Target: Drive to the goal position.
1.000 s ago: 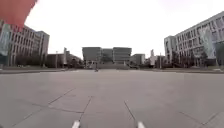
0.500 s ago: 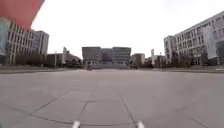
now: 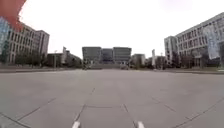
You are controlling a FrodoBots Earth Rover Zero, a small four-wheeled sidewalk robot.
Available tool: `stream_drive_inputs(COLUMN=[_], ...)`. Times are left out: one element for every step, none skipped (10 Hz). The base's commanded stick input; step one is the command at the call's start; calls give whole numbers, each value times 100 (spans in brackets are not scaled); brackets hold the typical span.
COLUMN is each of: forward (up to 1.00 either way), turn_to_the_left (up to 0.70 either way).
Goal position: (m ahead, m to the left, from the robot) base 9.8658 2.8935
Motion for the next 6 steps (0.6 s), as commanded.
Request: stream_drive_inputs(forward=[60,60,60,60,60,60], turn_to_the_left=[0,0,0,0,0,0])
